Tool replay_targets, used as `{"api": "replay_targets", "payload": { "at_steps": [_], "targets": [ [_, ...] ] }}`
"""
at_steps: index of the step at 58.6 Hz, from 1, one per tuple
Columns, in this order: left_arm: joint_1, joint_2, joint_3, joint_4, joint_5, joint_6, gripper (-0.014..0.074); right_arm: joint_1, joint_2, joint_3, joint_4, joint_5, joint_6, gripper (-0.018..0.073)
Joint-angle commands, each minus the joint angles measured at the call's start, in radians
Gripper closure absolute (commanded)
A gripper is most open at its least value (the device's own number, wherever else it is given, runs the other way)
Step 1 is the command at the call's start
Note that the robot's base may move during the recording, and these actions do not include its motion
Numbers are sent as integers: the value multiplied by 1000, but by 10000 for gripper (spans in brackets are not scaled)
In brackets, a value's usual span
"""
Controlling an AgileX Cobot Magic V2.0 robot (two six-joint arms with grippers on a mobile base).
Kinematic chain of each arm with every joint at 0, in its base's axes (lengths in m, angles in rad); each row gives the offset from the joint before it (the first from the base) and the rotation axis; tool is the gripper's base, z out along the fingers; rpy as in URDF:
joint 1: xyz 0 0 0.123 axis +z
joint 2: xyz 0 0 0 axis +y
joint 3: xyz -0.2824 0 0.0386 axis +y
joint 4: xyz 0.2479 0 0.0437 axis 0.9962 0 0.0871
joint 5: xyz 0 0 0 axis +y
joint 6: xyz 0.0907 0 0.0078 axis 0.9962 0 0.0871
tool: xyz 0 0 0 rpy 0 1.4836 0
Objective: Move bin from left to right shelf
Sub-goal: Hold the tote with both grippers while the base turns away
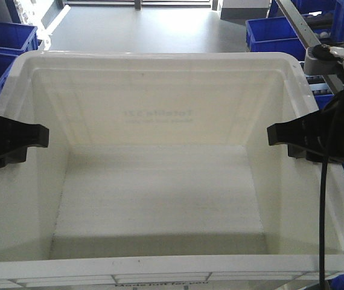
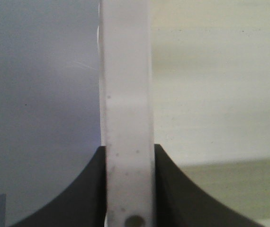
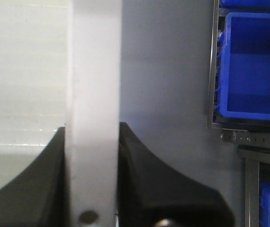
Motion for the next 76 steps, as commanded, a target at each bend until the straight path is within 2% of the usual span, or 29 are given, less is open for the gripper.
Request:
{"api": "replay_targets", "payload": {
  "at_steps": [1, 76],
  "targets": [
    [1, -32, -38, 58, -59, 18, 603, -7, -32, -39, -76, -89, 7, 562],
    [1, -32, -38, 58, -59, 18, 603, -7, -32, -39, -76, -86, 7, 562]
  ]
}}
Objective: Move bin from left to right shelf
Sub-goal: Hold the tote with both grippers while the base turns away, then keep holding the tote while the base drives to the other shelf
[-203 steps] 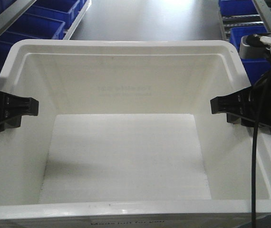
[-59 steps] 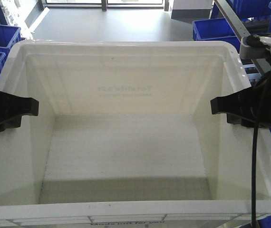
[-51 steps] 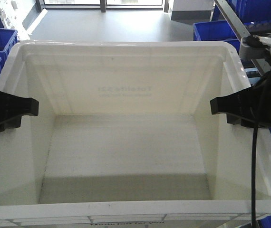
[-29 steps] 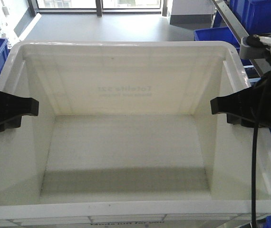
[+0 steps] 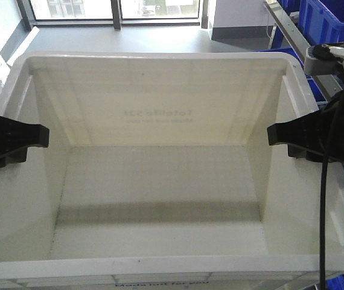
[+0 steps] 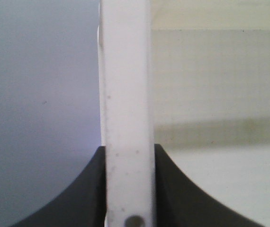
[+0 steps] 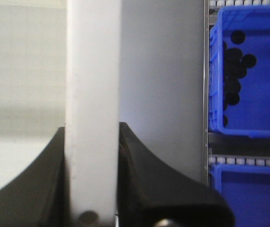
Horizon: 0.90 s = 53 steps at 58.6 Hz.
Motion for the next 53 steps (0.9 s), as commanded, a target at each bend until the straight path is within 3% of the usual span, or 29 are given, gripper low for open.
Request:
{"api": "replay_targets", "payload": {
  "at_steps": [1, 53],
  "targets": [
    [1, -32, -38, 58, -59, 18, 603, -7, -32, -39, -76, -85, 7, 562],
    [1, -31, -38, 58, -59, 18, 603, -7, -30, -39, -76, -85, 7, 562]
  ]
}}
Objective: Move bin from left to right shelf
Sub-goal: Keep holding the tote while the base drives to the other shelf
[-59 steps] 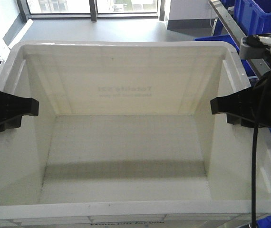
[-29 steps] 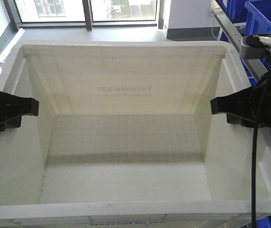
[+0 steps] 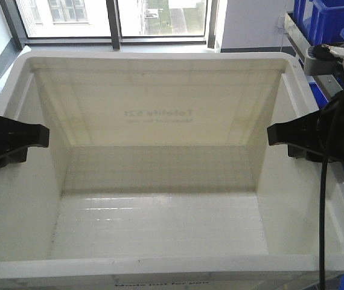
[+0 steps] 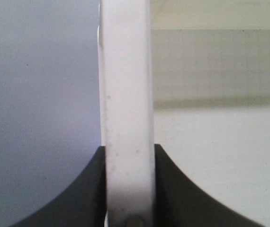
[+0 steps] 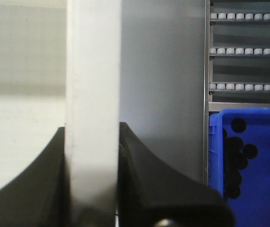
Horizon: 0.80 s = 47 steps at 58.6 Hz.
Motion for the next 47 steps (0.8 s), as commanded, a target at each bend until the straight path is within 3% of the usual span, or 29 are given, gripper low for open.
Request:
{"api": "replay_targets", "payload": {
  "at_steps": [1, 47],
  "targets": [
    [1, -32, -38, 58, -58, 18, 603, -7, -30, -39, -76, -85, 7, 562],
    [1, -32, -38, 58, -58, 18, 603, -7, -30, -39, -76, -73, 7, 562]
  ]
}}
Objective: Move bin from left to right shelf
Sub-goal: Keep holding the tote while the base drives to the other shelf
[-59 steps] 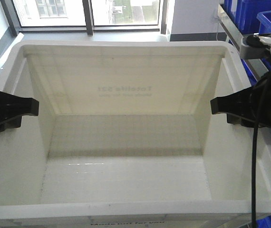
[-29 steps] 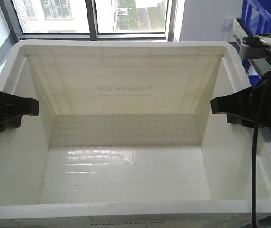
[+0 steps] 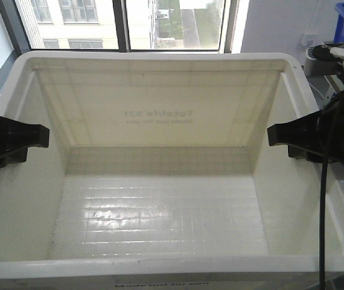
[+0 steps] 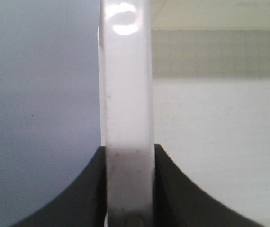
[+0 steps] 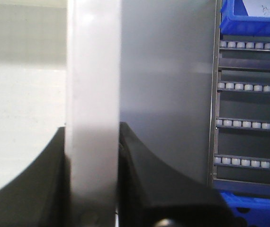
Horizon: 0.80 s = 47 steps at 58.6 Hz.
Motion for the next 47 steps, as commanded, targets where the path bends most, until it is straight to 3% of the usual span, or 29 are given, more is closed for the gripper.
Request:
{"api": "replay_targets", "payload": {
  "at_steps": [1, 47],
  "targets": [
    [1, -32, -38, 58, -59, 18, 603, -7, -30, -39, -76, -77, 7, 562],
    [1, -32, -38, 58, -59, 18, 603, -7, -30, -39, -76, -77, 7, 562]
  ]
}}
